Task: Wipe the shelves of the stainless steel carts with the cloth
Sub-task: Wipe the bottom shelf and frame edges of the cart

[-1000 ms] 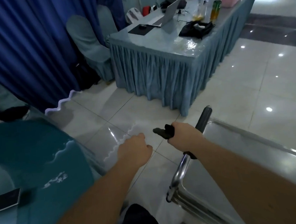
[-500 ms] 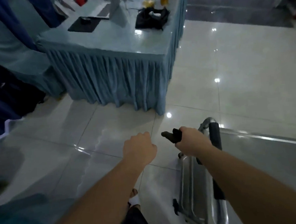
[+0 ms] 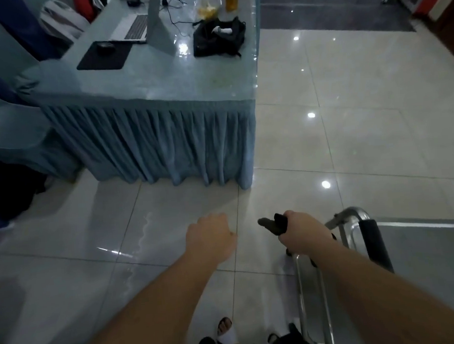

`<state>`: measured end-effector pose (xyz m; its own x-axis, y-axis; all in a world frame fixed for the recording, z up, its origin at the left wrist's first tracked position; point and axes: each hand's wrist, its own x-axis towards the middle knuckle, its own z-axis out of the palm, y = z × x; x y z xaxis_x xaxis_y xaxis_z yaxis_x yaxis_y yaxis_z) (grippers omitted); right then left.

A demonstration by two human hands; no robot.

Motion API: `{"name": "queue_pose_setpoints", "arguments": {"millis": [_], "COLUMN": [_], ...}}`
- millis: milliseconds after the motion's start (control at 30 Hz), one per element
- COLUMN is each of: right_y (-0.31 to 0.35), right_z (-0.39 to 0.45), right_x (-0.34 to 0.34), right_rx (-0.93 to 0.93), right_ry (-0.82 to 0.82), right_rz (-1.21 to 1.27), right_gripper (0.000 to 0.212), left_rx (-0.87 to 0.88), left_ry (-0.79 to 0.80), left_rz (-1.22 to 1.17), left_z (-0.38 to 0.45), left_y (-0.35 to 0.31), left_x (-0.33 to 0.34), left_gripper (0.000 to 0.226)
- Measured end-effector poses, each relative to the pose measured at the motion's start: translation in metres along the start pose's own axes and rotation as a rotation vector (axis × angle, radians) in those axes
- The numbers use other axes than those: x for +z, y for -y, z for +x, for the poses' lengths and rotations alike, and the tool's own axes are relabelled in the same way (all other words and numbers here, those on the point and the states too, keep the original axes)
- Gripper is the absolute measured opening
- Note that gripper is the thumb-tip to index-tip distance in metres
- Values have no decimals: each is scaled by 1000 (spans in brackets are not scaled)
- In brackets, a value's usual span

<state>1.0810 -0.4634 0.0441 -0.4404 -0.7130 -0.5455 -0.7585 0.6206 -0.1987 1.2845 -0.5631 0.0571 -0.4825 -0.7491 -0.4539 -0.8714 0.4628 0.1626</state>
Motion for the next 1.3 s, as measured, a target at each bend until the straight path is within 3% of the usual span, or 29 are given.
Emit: {"name": "queue_pose_setpoints", "arguments": {"millis": [233, 367, 533, 667, 833, 1067, 1233, 1300], "right_y": [24, 14, -27, -59, -97, -167, -207, -228], "right_z": [76, 136, 206, 256, 312, 384, 391, 386], "right_x": [-38, -77, -151, -206, -242, -288, -314, -312], "right_rx": [-45, -51, 51, 105, 199, 445, 622, 710], "right_ry": [-7, -35, -102, -128, -120, -165, -211, -225], "right_rz": [30, 44, 74, 136, 217, 359, 606, 668], "right_gripper": [26, 20, 18, 22, 23, 24, 34, 22], "left_rx": [27, 59, 123, 166, 320, 610, 829, 934], "left_ry": [-29, -52, -141, -132, -108, -25, 25, 69], "left_rz": [27, 58, 181, 187, 295, 401, 564, 595], "left_z": [74, 139, 220, 284, 370, 517, 590, 603], "left_y": [3, -17, -66, -111, -171, -270, -351, -389], "left_x": [-43, -68, -121, -160, -189, -221, -228, -224], "left_gripper": [13, 36, 29, 38, 27, 31, 38, 41]}}
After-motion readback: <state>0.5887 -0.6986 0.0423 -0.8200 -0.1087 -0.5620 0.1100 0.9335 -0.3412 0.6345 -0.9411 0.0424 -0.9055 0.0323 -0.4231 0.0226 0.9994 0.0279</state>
